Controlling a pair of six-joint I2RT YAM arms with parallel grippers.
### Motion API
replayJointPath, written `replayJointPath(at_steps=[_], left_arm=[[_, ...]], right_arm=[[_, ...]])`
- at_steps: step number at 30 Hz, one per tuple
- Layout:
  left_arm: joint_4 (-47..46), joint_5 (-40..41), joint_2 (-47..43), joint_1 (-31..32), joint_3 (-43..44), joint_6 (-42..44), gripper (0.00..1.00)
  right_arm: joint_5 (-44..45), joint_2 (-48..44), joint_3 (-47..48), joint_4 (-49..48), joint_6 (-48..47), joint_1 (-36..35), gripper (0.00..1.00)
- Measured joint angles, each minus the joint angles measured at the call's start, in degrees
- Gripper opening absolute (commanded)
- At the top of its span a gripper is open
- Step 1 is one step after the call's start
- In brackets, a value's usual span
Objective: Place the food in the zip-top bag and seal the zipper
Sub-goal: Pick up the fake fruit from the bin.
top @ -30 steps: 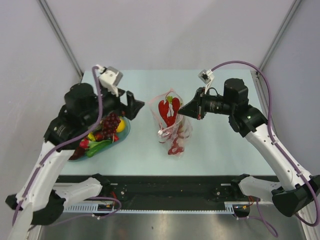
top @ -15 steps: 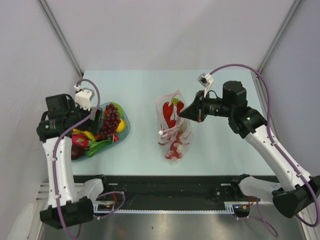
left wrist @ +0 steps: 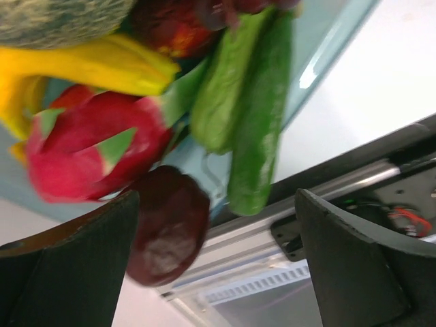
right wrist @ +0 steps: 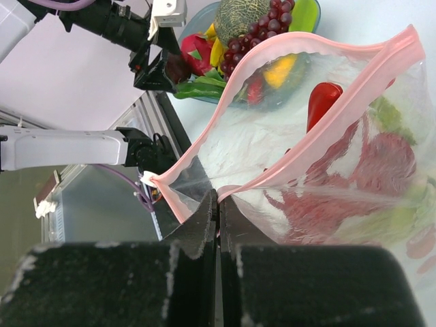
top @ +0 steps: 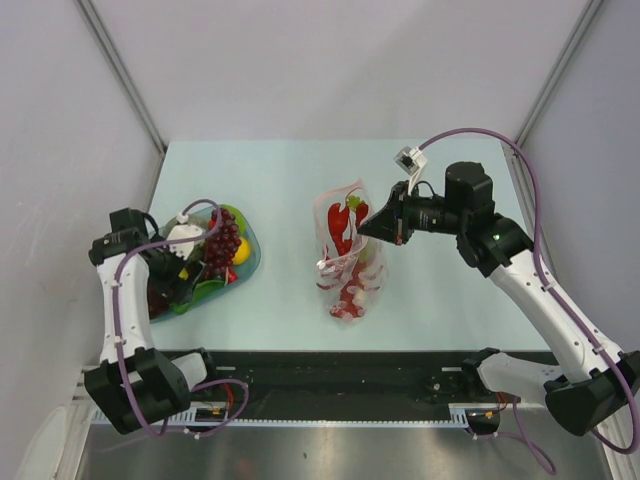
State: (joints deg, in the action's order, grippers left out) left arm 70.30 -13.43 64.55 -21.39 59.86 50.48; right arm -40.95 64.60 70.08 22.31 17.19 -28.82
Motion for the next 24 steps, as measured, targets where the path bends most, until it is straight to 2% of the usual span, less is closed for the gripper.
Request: replayJointPath(at_steps=[4, 12, 22, 24], left_arm=[[-1.7, 4.3, 0.0, -2.0, 0.8, 3.2, 0.99], [-2.1, 9.5, 4.1, -11.6, 3.5, 13.5, 1.00], [-4.5, 11.8, 7.9, -12.3, -1.8, 19.8, 1.00], [-5.2, 11.8, 8.5, -12.3, -2.8, 20.2, 0.96]], right_arm=[[0.0, 0.0, 0.0, 0.2, -0.3, 0.0, 0.00], [0.0, 0.7, 0.0, 0.2, -0.4, -0.4, 0.00], [0.0, 1.8, 0.0, 0.6, -0.8, -0.4, 0.00], [0.0, 2.0, 0.0, 0.6, -0.9, -0.4, 0.00]])
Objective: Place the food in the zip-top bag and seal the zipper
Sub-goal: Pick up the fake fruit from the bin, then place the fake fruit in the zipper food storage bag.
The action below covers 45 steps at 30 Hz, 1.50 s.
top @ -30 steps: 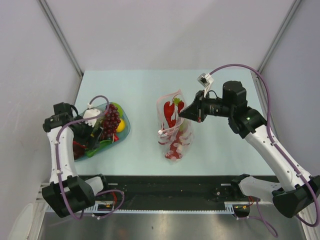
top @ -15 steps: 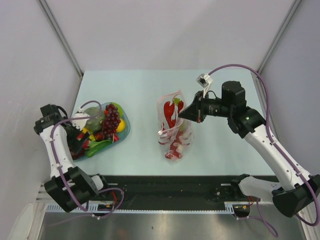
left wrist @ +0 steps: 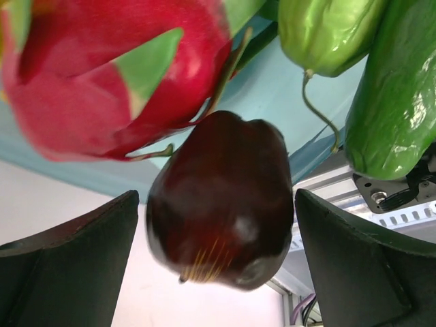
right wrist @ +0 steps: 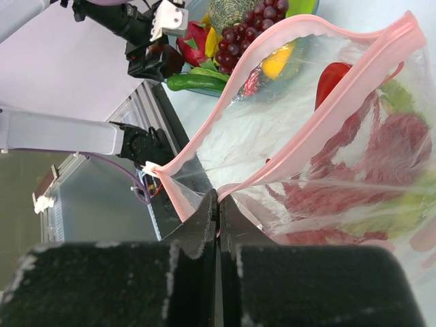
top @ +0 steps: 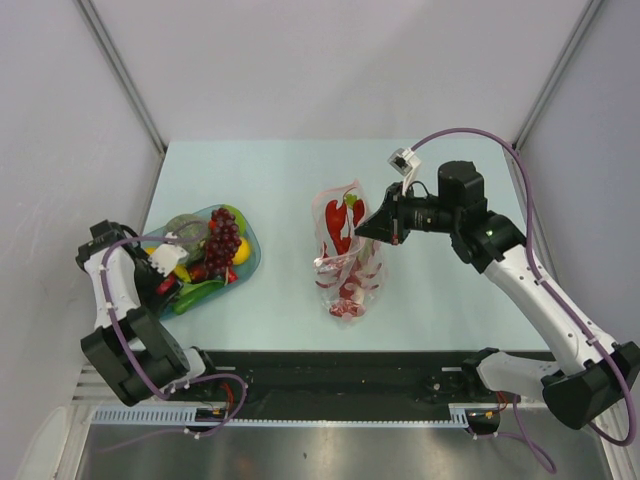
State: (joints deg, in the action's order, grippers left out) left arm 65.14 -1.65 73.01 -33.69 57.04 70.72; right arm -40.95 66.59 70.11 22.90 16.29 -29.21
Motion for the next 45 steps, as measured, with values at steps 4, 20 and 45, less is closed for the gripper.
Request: replayJointPath(at_steps=[4, 20, 45], left_arm=[[0.1, 0.0, 0.2, 0.0, -0.9, 0.3, 0.77], [9.6, -17.2, -4.1, 27.3, 40.9, -24.2, 0.38], [-4.9, -20.2, 12.5, 74.1, 48.6, -58.2, 1.00]], right_arm=[[0.0, 0.1, 0.0, 0.0, -0.1, 0.0, 0.00], [0.0, 0.3, 0.0, -0.1, 0.0, -0.9, 0.00], [-0.1, 0.5, 1.1, -0.5, -0.5, -2.6, 0.00]])
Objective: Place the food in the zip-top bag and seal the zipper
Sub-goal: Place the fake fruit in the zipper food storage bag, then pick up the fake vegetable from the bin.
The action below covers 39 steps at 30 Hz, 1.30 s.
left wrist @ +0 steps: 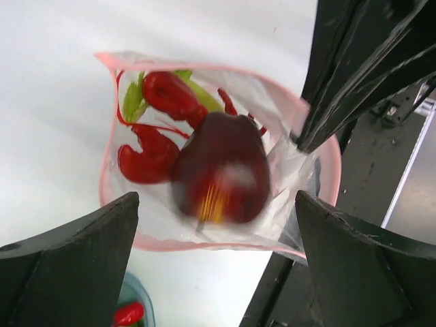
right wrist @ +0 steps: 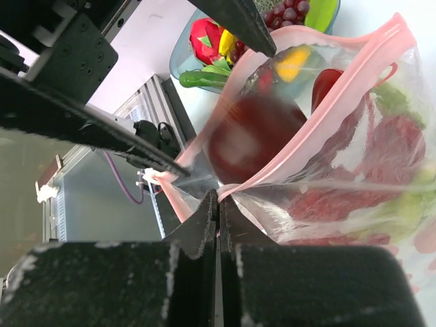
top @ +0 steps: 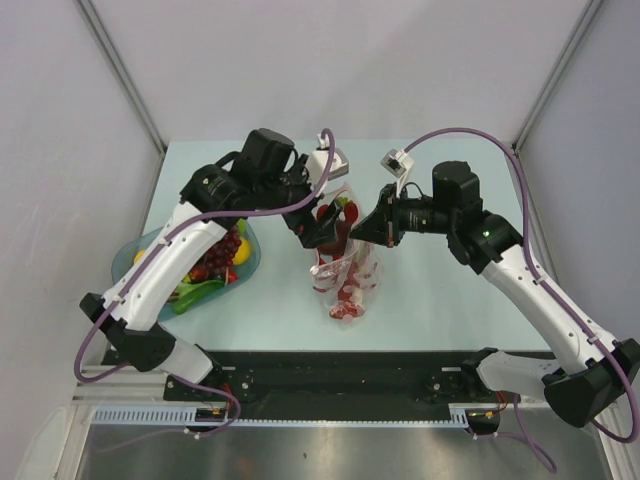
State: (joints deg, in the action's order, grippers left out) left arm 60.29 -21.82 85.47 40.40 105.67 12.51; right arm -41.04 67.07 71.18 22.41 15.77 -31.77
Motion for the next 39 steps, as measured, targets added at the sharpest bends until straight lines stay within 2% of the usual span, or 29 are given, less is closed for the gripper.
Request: replayJointPath(at_steps=[4, 7, 10, 12, 18, 23, 26, 29, 32, 35, 39], left_arm=[[3.2, 1.4, -0.5, -0.9, 0.2, 1.2, 1.00], [5.3, 0.7, -2.0, -5.0, 1.5, 1.7, 1.00], [6.2, -1.4, -5.2, -15.5, 1.8, 2.5, 1.00], [6.5, -1.2, -8.5, -25.8, -0.1, 4.1, 1.00], [10.2, -0.2, -17.1, -48.4, -13.8, 12.0, 0.97], [13.9, -0.1, -15.4, -65.7, -22.1, 21.6, 0.95], [15.0, -0.2, -13.0, -72.6, -24.6, 27.7, 0.93], [15.4, 0.3, -12.1, -76.1, -27.1, 34.1, 0.93], [15.7, 0.4, -12.8, -76.3, -30.5, 40.8, 0.91], [15.8, 0.8, -14.3, -75.3, -35.0, 47.1, 0.89], [16.3, 1.7, -15.9, -71.0, -40.4, 52.3, 0.84]], right_arm=[[0.0, 0.0, 0.0, 0.1, -0.2, 0.0, 0.00], [-0.5, 0.0, 0.0, 0.4, -0.3, 0.0, 0.00], [-0.7, 0.0, 0.0, 0.5, -0.7, 0.0, 0.00], [-0.9, 0.0, 0.1, 0.8, -1.1, 0.0, 0.00], [-1.9, 0.0, 0.7, 2.5, -2.8, 0.0, 0.00], [-2.4, 0.0, 0.8, 3.3, -3.6, 0.4, 0.00], [-2.7, 0.0, 1.0, 3.7, -4.0, 0.5, 0.00], [-3.0, 0.0, 1.0, 3.9, -4.3, 0.5, 0.00], [-3.0, 0.0, 1.0, 3.9, -4.5, 0.5, 0.00], [-3.0, 0.2, 1.0, 3.9, -4.5, 0.6, 0.00], [-3.0, 1.1, 1.1, 3.9, -4.5, 0.7, 0.00]])
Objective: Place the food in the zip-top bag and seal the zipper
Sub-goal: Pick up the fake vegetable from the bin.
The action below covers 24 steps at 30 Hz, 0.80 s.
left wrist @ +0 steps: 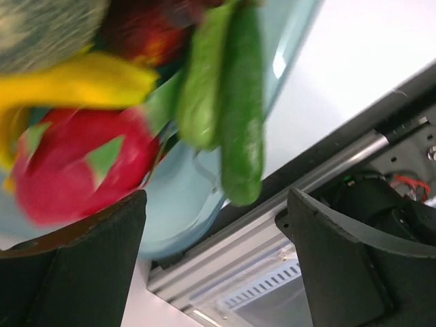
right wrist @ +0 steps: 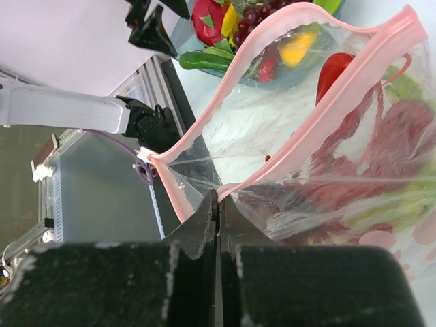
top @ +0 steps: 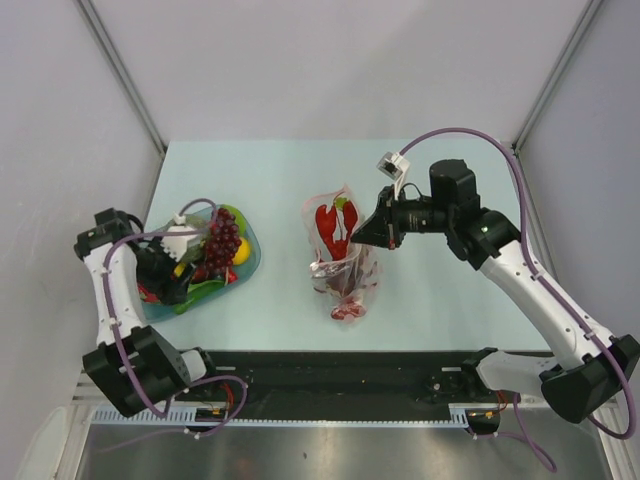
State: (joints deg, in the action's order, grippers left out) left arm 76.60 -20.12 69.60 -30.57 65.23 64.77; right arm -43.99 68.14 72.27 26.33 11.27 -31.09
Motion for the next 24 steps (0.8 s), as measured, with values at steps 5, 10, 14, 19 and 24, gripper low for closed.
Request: replayJointPath(at_steps=[5, 10, 14, 19, 24], left_arm=[[-0.7, 0.4, 1.7, 8.4, -3.3, 1.2, 0.79], [-4.4, 1.2, 5.2, 12.2, -5.0, 0.2, 0.77], [-7.4, 2.9, 8.0, 12.8, -6.3, -0.4, 0.71], [-8.5, 3.8, 9.9, 12.9, -6.4, -1.3, 0.49], [-7.1, 3.9, 9.2, 13.1, -5.6, -1.2, 0.31]], right_arm=[[0.0, 0.9, 0.6, 0.4, -0.3, 0.1, 0.00], [0.0, 0.9, 0.9, 1.2, -0.9, 0.1, 0.00], [0.0, 0.9, 0.9, 1.3, -1.0, 0.1, 0.00], [0.0, 0.9, 0.9, 1.3, -1.0, 0.1, 0.00], [0.0, 0.9, 0.9, 1.3, -1.0, 0.1, 0.00]])
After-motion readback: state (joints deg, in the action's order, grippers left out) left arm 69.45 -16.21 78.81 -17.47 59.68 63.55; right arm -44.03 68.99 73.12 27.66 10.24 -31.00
